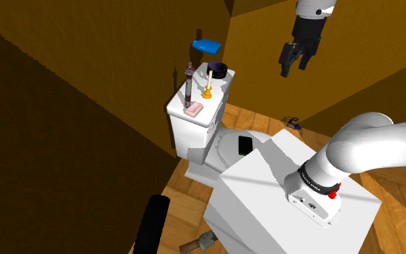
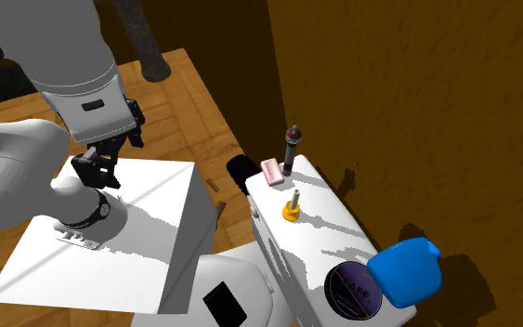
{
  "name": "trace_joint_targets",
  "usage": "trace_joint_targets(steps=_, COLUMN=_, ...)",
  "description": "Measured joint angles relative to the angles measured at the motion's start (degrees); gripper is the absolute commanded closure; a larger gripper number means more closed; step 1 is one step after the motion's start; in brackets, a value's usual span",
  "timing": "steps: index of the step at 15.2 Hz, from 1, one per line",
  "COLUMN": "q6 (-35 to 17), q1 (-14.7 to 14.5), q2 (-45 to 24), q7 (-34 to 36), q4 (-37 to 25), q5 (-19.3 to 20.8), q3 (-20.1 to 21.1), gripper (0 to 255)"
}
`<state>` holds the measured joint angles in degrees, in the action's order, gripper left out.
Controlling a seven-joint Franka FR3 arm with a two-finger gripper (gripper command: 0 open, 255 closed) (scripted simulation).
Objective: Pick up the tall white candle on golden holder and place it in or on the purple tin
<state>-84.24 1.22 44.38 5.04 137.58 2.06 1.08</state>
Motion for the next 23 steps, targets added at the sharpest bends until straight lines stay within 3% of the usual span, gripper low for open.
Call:
trace_joint_targets(steps=2, q6=-1.18, q1=-0.05, q2=-0.13, q7=0.13, q4=0.58, q5=-0.08, q3=0.09, gripper=0)
trace_joint_targets(steps=5, q6=-8.37, q1=-0.16, q2=-1.67, q7=0.41, q4=3.38, q5=-0.16, q3=0.21, gripper=0)
trace_joint_targets(steps=12, q6=-29.77, q1=-0.58, q2=-8.38, q7=1.85, q4=10.04, q5=-0.48, q3=1.22, gripper=0)
trace_joint_targets(steps=23, q6=-61.15, q1=0.20, q2=-28.26, q7=5.29, q4=8.60, q5=1.81, q3=3.39, gripper=0)
